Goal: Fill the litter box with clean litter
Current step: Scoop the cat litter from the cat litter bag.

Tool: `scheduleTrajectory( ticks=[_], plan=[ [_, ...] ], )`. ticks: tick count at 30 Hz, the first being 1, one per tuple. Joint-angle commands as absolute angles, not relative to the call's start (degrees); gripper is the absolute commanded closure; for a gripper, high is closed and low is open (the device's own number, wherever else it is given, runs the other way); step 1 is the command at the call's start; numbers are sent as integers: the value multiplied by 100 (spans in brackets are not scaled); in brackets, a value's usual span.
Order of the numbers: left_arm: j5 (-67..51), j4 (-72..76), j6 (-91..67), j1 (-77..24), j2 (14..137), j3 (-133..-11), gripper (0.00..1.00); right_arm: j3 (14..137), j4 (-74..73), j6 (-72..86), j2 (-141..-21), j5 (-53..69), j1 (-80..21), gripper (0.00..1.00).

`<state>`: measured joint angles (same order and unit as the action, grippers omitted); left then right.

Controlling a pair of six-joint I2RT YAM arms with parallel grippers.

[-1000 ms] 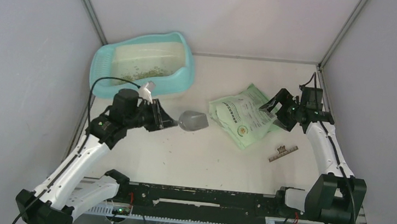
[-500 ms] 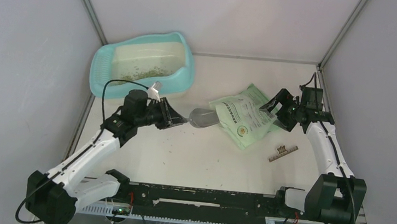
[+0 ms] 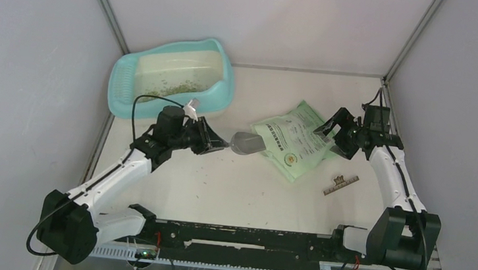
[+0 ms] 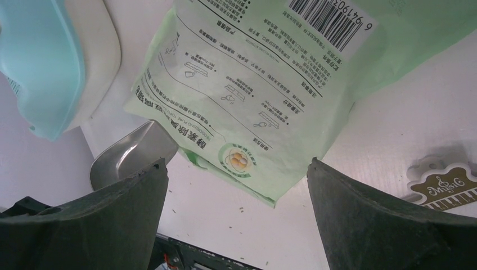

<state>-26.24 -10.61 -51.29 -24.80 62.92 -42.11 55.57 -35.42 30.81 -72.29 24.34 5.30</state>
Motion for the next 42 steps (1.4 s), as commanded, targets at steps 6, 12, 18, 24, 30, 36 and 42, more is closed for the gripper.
scheduleTrajectory(
  ticks=[6,12,18,24,30,36,42],
  plan=[
    [-2624,-1240,-5030,-2497,5620,-4685,84,5795,-3396,3035,-7339,2476,589,1],
    [-2568,-1257,-5102,-2496,5275,-4346,84,5796,-3358,3058,-7356,2487,589,1],
    [-2549,-1239,-5106,-2498,5308,-4302,84,5801,-3391,3039,-7344,2485,589,1],
    [-2396,-1634,-4922,-2450,5042,-4313,84,5796,-3408,3038,-7306,2486,598,1],
    [-2384,-1605,-4956,-2403,4889,-4061,84,5801,-3417,3059,-7269,2492,598,1],
    [-2429,-1495,-4855,-2283,5208,-4063,84,5800,-3427,3067,-7233,2492,593,1],
    [-2439,-1240,-4904,-2253,5458,-4056,84,5800,-3407,3057,-7260,2451,598,1]
  ],
)
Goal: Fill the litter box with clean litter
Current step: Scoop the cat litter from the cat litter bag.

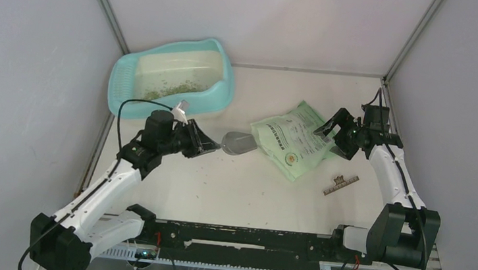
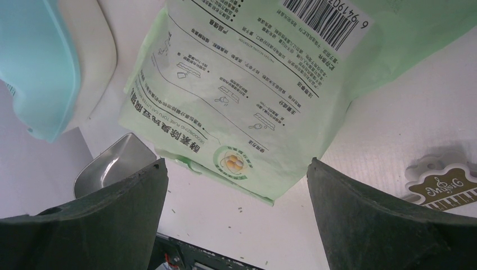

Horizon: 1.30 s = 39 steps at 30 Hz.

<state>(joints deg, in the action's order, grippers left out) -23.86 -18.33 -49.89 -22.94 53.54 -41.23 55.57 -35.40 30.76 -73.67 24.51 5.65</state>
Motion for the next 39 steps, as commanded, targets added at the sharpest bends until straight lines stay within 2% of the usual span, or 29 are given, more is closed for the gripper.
scheduleTrajectory(
  ticks=[1,9,23,39],
  plan=[
    [-2474,-1136,-4912,-2250,5565,-4072,84,5796,-3376,3076,-7287,2459,598,1],
    [-2690,-300,-5262,-2346,6584,-4418,84,5968,-2914,3257,-7535,2054,653,1],
    [-2462,690,-5557,-2633,7750,-4851,85,7257,-2573,3593,-9907,1219,902,2],
    [-2095,1169,-5963,-3074,9394,-5776,86,8037,-2770,3868,-11110,677,1142,1]
  ],
)
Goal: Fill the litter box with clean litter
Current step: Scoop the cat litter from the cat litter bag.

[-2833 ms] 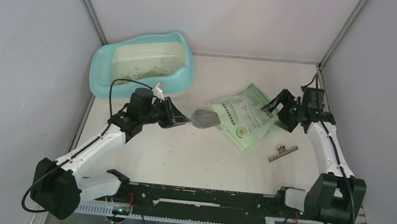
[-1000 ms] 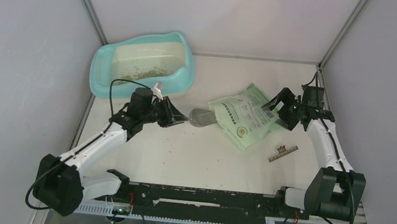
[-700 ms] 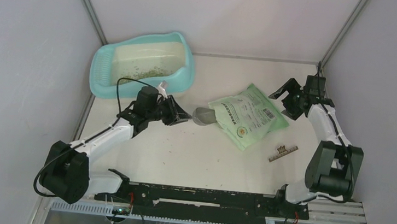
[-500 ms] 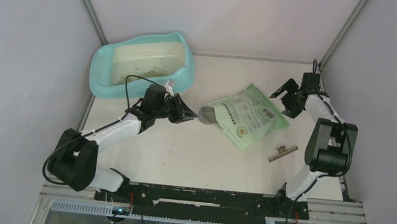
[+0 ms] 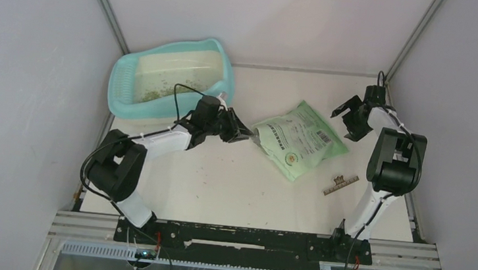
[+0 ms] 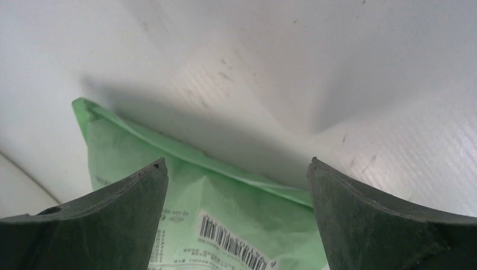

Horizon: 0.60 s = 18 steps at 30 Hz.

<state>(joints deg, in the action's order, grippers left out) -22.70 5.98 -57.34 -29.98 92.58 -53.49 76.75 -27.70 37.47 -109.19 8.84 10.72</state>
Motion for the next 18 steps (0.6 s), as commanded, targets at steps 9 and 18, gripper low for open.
scheduleTrajectory(
  ticks=[9,18],
  plan=[
    [-1799,1840,-6312,-3262,9961,-5880,86,8380,-2971,3796,-11507,784,1004,3],
    [-1595,2522,-6637,-3498,10633,-6045,87,7895,-2847,3591,-11272,654,589,9]
  ],
)
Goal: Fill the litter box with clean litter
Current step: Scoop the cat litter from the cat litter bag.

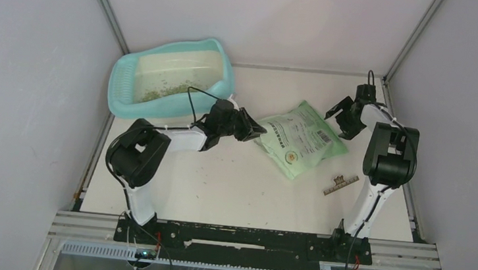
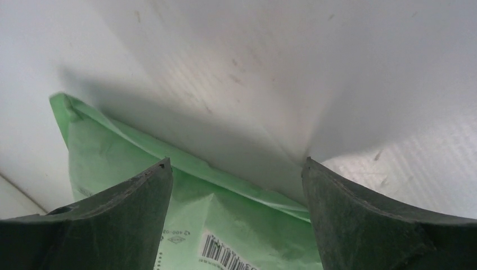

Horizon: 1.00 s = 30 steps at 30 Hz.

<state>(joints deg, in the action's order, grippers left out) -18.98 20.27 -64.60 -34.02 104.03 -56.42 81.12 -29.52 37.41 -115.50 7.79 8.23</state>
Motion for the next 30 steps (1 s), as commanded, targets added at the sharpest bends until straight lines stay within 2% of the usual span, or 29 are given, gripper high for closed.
scheduleTrajectory(
  ticks=[1,7,19,26,30],
  plan=[
    [-1561,2652,-6667,-3522,10695,-6068,87,7831,-2828,3582,-11242,643,537,9],
    [-1539,3471,-6884,-3644,11077,-6144,87,7469,-2716,3572,-11076,633,355,9],
    [-2068,6764,-7762,-3683,12246,-6152,86,7132,-2696,3479,-10607,697,308,9],
    [-2351,7600,-8158,-3724,12381,-6278,86,6957,-2744,3426,-10094,806,308,10],
    [-2452,7847,-8319,-3713,12090,-5872,85,6792,-2760,3412,-9689,910,287,9]
  ],
)
